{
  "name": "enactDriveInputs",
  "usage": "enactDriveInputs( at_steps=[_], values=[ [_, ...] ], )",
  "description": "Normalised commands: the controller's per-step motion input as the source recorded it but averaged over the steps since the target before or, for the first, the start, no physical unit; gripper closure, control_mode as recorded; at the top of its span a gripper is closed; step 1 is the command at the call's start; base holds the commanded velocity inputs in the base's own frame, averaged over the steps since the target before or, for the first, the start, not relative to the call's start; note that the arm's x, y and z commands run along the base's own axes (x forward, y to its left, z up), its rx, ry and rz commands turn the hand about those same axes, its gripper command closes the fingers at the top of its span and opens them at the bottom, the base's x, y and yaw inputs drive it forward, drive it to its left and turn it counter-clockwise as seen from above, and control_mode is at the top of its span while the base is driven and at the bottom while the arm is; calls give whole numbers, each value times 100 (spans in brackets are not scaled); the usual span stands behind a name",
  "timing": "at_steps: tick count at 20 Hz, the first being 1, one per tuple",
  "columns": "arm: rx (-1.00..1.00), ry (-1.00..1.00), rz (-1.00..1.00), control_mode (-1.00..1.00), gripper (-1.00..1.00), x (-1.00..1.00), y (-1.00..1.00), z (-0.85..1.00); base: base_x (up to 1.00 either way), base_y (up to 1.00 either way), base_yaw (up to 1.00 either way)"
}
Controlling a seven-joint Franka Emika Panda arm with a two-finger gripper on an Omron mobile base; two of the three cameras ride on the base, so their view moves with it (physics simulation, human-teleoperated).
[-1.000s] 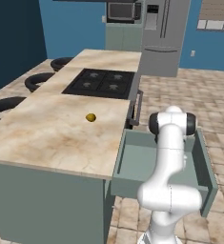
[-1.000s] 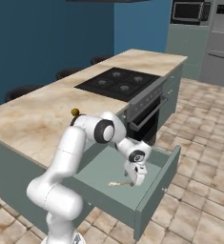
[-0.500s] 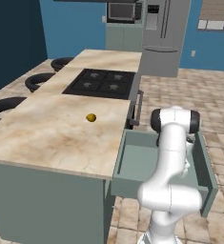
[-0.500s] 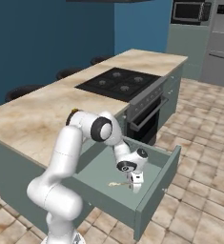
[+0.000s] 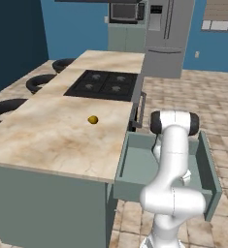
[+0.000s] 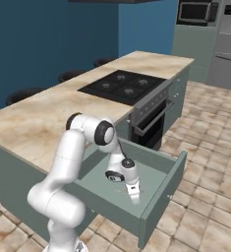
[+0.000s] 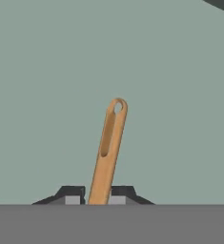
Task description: Pick the wooden spoon from the drawer and place it on the counter.
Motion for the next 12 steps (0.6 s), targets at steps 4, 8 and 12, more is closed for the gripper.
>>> enactDriveInputs(
  at_steps=[4, 8, 12],
  values=[
    [-29, 18, -10, -100, 100, -11, 13, -100, 0, 0, 0],
    [-2, 9, -9, -100, 100, -2, -2, -43, 0, 0, 0],
    [27, 0, -6, -100, 100, -3, -25, 29, 0, 0, 0]
  ],
)
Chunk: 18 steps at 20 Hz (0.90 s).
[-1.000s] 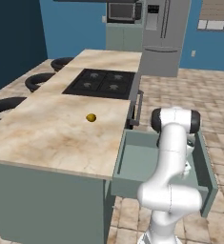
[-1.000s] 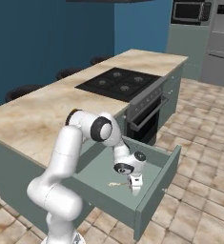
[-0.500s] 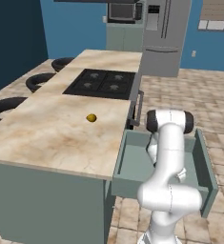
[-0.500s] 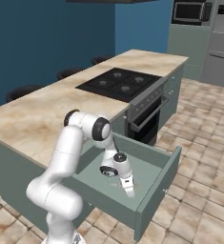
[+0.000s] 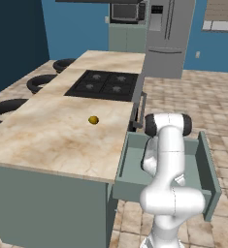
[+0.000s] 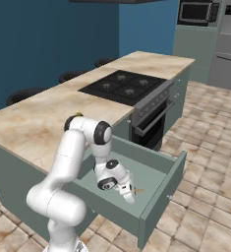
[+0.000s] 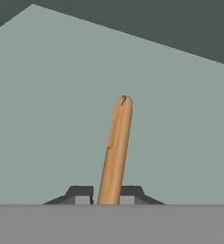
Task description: Pick the wooden spoon from the drawer and place it on the counter.
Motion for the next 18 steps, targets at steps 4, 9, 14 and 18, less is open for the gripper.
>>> enactDriveInputs(
  at_steps=[4, 9, 14, 18],
  values=[
    [44, -2, -5, -100, 100, 0, -34, 91, 0, 0, 0],
    [50, -5, -4, -100, 100, 0, -15, 100, 0, 0, 0],
    [46, -13, -1, -100, 100, 0, 7, 100, 0, 0, 0],
    [30, -25, -1, -100, 100, 0, 75, 100, 0, 0, 0]
  ],
)
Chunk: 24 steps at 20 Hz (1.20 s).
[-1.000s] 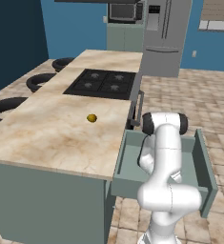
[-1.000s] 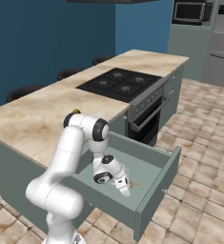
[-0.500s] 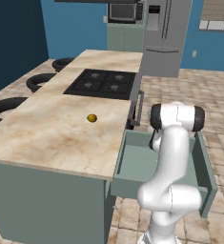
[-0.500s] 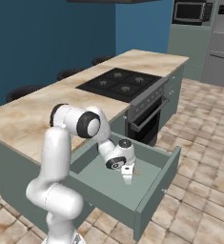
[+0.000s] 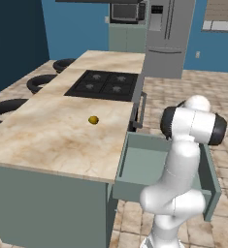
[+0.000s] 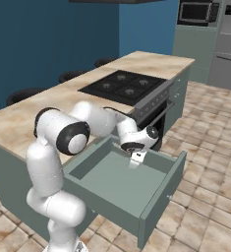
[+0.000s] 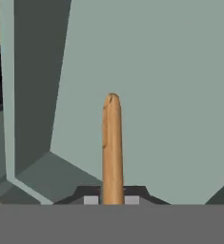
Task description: Pick the wooden spoon from the drawer and place it on the counter.
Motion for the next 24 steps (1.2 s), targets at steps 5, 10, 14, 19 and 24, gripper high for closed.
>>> enactDriveInputs(
  at_steps=[5, 10, 14, 19, 24],
  values=[
    [9, -19, 2, -100, 100, 0, 100, 100, 0, 0, 0],
    [0, -12, 12, -100, 100, -2, 100, 100, 0, 0, 0],
    [-3, -9, 10, -100, 100, -19, 100, 55, 0, 0, 0],
    [-18, 8, 13, -100, 100, -20, 100, 1, 0, 0, 0],
    [-24, 27, 16, -100, 100, -11, 100, -2, 0, 0, 0]
  ],
)
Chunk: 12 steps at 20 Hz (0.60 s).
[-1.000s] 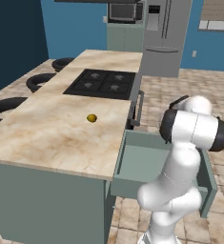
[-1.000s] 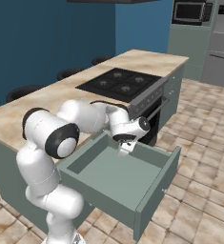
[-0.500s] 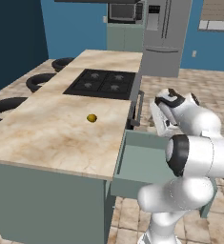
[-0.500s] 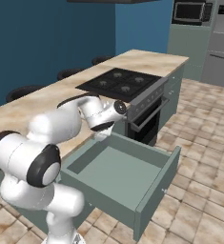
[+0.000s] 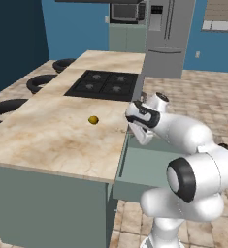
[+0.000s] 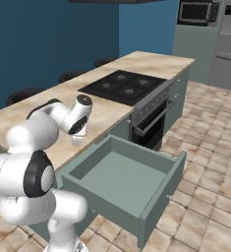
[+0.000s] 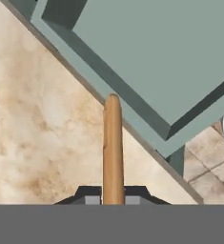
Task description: Pick the wooden spoon from the drawer and place it on the counter.
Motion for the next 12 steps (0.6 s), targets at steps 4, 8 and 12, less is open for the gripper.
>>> enactDriveInputs(
  at_steps=[4, 8, 12],
  values=[
    [-24, 27, 5, -100, 100, 0, 100, -18, 0, 0, 0],
    [-13, 20, 0, -100, 100, 11, 91, -58, 0, 0, 0],
    [0, -4, 0, -100, 100, 6, 65, -96, 0, 0, 0]
  ],
)
